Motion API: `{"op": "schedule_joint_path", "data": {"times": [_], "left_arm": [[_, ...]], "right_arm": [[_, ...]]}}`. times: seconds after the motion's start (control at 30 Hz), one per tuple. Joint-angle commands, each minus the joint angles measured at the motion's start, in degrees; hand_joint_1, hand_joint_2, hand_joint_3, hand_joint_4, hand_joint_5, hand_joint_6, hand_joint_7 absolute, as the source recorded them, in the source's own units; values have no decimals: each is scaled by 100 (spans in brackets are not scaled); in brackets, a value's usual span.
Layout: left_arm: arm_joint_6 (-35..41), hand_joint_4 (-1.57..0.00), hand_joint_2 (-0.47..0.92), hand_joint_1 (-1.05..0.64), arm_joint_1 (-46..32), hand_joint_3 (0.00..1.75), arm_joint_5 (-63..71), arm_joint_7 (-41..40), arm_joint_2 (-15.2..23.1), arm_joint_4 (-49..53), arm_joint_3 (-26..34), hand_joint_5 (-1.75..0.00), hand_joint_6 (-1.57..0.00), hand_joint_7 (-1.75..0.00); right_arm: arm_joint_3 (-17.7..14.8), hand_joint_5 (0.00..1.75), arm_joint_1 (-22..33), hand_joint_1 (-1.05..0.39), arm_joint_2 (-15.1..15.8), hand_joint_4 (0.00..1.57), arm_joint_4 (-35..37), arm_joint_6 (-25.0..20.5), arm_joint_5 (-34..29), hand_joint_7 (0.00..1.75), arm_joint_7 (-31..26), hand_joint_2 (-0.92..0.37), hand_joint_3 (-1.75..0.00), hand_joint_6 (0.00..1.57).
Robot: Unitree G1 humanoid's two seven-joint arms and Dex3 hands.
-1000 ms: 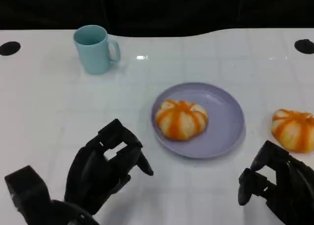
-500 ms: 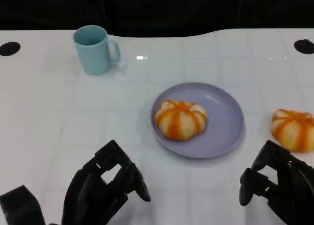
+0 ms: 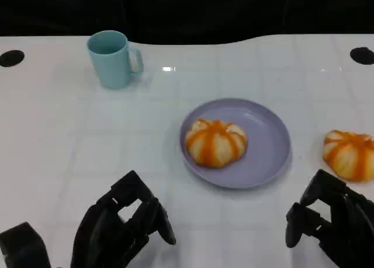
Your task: Grasp the bread from the table and place it into the plate.
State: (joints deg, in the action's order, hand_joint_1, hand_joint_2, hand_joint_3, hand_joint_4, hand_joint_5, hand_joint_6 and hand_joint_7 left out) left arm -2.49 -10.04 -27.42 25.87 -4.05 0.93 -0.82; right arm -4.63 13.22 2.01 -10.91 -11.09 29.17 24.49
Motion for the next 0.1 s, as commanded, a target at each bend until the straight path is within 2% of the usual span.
{"op": "schedule_joint_path", "data": {"times": [0.03, 0.1], "left_arm": [[-45, -83, 92, -58, 26, 39, -3, 68, 12, 60, 67, -175, -56, -175], [-47, -83, 92, -58, 22, 39, -7, 73, 0, 62, 70, -175, -56, -175]], "right_arm": [[-86, 175, -21, -59, 81, 75, -52, -19, 47, 159, -22, -92, -35, 62], [-88, 175, -6, -58, 62, 74, -39, 0, 50, 158, -22, -92, -35, 62]]}}
